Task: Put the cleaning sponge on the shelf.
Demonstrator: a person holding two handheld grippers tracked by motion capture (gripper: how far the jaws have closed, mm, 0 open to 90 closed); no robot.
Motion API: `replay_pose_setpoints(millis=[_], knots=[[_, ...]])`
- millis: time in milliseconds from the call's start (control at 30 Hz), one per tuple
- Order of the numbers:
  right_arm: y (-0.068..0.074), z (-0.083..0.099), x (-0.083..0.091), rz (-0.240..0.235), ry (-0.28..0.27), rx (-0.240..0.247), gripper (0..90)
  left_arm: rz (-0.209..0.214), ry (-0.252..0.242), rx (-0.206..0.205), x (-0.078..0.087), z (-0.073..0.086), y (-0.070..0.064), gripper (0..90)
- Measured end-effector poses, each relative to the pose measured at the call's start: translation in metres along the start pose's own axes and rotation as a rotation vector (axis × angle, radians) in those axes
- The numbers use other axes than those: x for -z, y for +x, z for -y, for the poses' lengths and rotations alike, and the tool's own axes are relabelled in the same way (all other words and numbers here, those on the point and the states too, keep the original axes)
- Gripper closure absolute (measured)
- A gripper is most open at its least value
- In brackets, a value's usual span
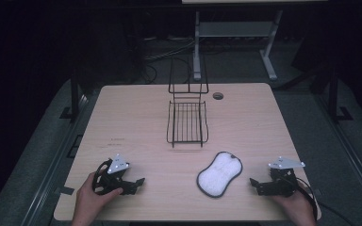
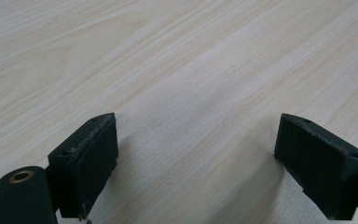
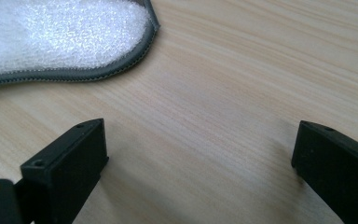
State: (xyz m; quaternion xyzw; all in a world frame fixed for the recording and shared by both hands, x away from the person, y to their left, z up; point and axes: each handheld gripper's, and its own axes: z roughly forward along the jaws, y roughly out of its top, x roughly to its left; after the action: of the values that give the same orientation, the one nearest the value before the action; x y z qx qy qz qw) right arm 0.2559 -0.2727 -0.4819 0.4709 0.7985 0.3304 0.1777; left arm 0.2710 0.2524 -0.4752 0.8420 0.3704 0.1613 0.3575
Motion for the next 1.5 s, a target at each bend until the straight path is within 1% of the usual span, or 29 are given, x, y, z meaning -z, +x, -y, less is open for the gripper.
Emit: replay_pose_setpoints(millis=[33, 133, 200, 233, 300, 333, 367, 400, 433, 533, 633, 767, 800, 867, 1000, 1167, 1233, 1500], knots=[[0.0, 0.0, 0.0, 0.0, 0.006, 0.001, 5.0, 0.0, 0.0, 0.0, 0.0, 0.0, 0.0, 12.5], [0.0, -0.001, 0.004, -0.009, 0.007, 0.008, 15.4, 0.0, 0.0, 0.0, 0.0, 0.0, 0.0, 12.5], [0.001, -0.002, 0.006, -0.018, 0.007, 0.003, 16.0, 0.0, 0.0, 0.0, 0.0, 0.0, 0.0, 12.5], [0.001, -0.003, 0.008, -0.032, 0.007, -0.001, 21.4, 0.0, 0.0, 0.0, 0.0, 0.0, 0.0, 12.5], [0.002, -0.005, 0.011, -0.043, -0.013, 0.002, 27.3, 0.0, 0.0, 0.0, 0.0, 0.0, 0.0, 12.5], [0.003, -0.006, 0.013, -0.049, -0.018, -0.001, 33.5, 0.0, 0.0, 0.0, 0.0, 0.0, 0.0, 12.5], [0.004, -0.006, 0.015, -0.067, -0.028, 0.0, 39.8, 0.0, 0.0, 0.0, 0.0, 0.0, 0.0, 12.5], [0.005, -0.007, 0.017, -0.08, -0.042, 0.001, 42.9, 0.0, 0.0, 0.0, 0.0, 0.0, 0.0, 12.5], [0.006, -0.008, 0.019, -0.099, -0.047, 0.004, 51.6, 0.0, 0.0, 0.0, 0.0, 0.0, 0.0, 12.5], [0.011, -0.011, 0.021, -0.161, -0.045, 0.014, 65.6, 0.0, 0.0, 0.0, 0.0, 0.0, 0.0, 12.4], [0.015, -0.014, 0.021, -0.201, -0.043, 0.036, 77.3, 0.0, 0.0, 0.0, 0.0, 0.0, 0.0, 12.5], [0.023, -0.019, 0.021, -0.253, -0.044, 0.055, 88.1, 0.0, 0.0, 0.0, 0.0, 0.0, 0.0, 12.5], [0.024, -0.02, 0.02, -0.261, -0.045, 0.062, 89.6, 0.0, 0.0, 0.0, 0.0, 0.0, 0.0, 12.5], [0.028, -0.022, 0.019, -0.28, -0.043, 0.072, 89.9, 0.0, 0.0, 0.0, 0.0, 0.0, 0.0, 12.5], [0.039, -0.03, 0.016, -0.313, -0.043, 0.11, 90.0, 0.0, 0.0, 0.0, 0.0, 0.0, 0.0, 12.4], [0.049, -0.039, 0.012, -0.349, -0.059, 0.139, 90.0, 0.0, 0.0, 0.0, 0.0, 0.0, 0.0, 12.5], [0.053, -0.042, 0.009, -0.359, -0.063, 0.157, 90.0, 0.0, 0.0, 0.0, 0.0, 0.0, 0.0, 12.5], [0.068, -0.05, -0.002, -0.392, -0.045, 0.199, 90.0, 0.0, 0.0, 0.0, 0.0, 0.0, 0.0, 12.5]])
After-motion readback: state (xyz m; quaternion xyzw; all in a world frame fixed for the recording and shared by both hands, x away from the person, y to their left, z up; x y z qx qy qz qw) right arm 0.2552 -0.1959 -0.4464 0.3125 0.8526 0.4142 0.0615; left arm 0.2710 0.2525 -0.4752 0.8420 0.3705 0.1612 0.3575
